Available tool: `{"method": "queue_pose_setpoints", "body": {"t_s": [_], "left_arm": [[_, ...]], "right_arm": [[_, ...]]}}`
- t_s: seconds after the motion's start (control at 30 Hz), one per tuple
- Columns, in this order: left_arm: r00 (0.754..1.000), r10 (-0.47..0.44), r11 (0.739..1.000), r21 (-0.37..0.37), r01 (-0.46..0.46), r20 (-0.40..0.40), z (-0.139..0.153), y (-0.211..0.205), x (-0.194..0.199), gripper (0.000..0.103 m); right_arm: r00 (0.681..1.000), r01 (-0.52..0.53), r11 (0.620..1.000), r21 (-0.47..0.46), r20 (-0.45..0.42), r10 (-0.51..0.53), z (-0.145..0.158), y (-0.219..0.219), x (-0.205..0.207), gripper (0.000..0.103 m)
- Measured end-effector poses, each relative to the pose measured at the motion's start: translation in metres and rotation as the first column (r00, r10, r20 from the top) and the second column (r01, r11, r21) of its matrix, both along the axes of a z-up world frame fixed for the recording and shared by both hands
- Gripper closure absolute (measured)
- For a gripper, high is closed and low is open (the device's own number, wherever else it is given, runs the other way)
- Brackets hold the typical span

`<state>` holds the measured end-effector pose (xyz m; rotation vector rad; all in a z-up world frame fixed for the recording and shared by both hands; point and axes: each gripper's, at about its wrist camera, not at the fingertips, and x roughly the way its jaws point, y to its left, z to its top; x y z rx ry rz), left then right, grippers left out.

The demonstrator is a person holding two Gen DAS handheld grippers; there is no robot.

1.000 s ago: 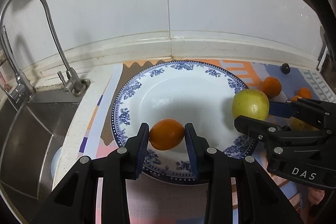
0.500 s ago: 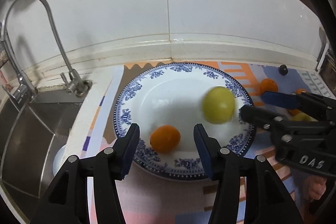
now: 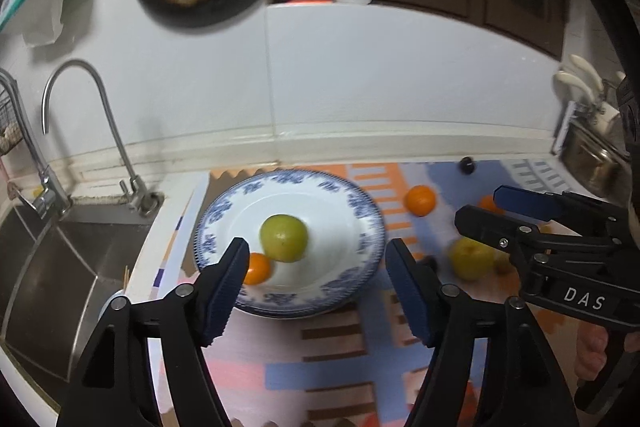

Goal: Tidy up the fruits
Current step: 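Open and withdraw both tools from the plate toward the remaining fruits, then grasp the dark plum with the left tool while the right tool grasps the small brown fruit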

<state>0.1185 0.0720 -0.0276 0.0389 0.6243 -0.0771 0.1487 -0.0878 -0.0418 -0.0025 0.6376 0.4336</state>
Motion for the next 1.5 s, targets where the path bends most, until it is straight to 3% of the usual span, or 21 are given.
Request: {"method": "queue_pose_setpoints", "body": {"t_s": [0.37, 0.8, 1.17, 1.5], "left_arm": [[0.994, -0.100, 0.995, 0.022, 0.099, 0.051, 0.009, -0.044, -0.032, 0.028], [0.976, -0.179, 0.973, 0.167, 0.157, 0.126, -0.007, -0.080, -0.045, 0.025], [0.971, -0.231, 0.954, 0.208, 0.215, 0.056, -0.047, -0.086, -0.021, 0.026], [0.959, -0.277, 0.947, 0.153, 0.283, -0.061, -0.078, -0.092, 0.017, 0.038]], "right_arm": [[0.992, 0.108, 0.994, -0.012, 0.059, -0.107, 0.016, -0.049, -0.046, 0.041], [0.976, 0.216, 0.972, -0.087, 0.037, -0.214, -0.003, -0.086, -0.072, 0.041], [0.975, 0.221, 0.968, -0.120, -0.004, -0.223, -0.032, -0.088, -0.058, 0.041], [0.973, 0.206, 0.971, -0.118, -0.083, -0.217, -0.058, -0.086, -0.029, 0.041]]}}
